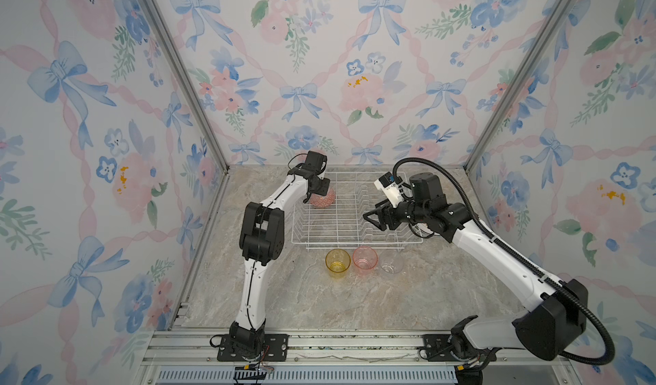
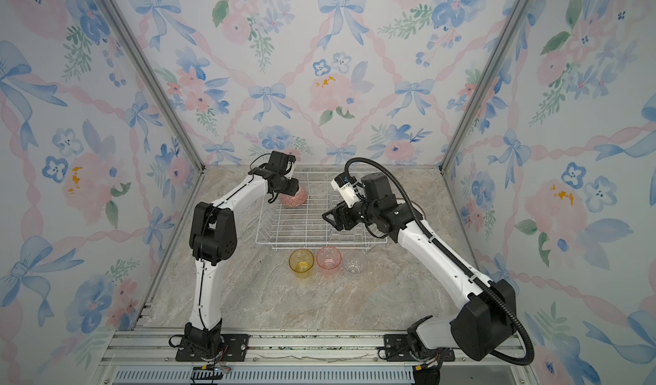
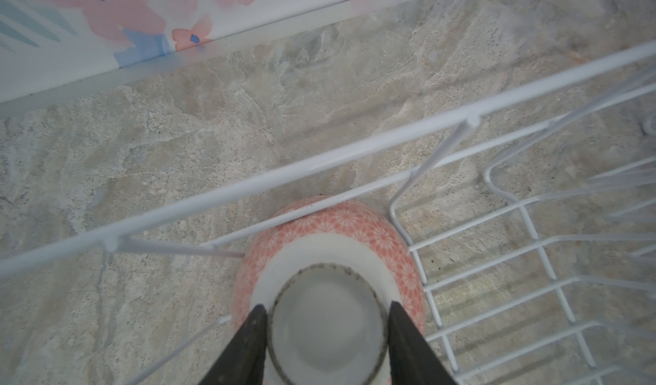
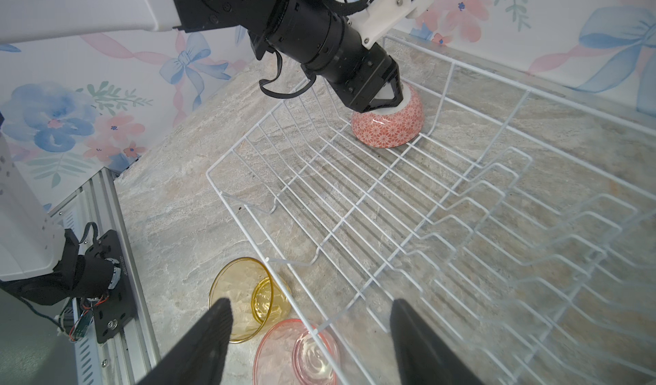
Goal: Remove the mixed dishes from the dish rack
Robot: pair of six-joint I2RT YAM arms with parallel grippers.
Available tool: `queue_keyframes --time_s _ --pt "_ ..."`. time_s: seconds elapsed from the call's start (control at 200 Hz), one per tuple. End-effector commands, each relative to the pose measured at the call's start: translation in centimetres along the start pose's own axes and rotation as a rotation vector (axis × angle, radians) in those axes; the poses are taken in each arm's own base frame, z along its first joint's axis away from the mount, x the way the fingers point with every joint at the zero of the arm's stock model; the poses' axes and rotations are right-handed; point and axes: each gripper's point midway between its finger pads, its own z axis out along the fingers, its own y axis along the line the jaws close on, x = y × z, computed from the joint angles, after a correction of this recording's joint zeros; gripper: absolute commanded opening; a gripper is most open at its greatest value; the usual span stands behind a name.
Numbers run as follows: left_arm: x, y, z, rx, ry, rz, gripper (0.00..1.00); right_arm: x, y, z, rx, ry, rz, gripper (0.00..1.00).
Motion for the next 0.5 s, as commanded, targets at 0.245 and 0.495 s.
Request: queue_keyframes --time_s 0.245,0.495 --pt "1.7 -0.8 -0.6 0.038 0.06 0.039 0.4 0.4 -0.8 1.3 -0.02 -0.001 0.054 0.73" --pt "0.6 -1.6 -3.2 0.051 0.019 0.059 0.4 0.9 -1.4 3.2 -0.053 0.005 0.126 0.73"
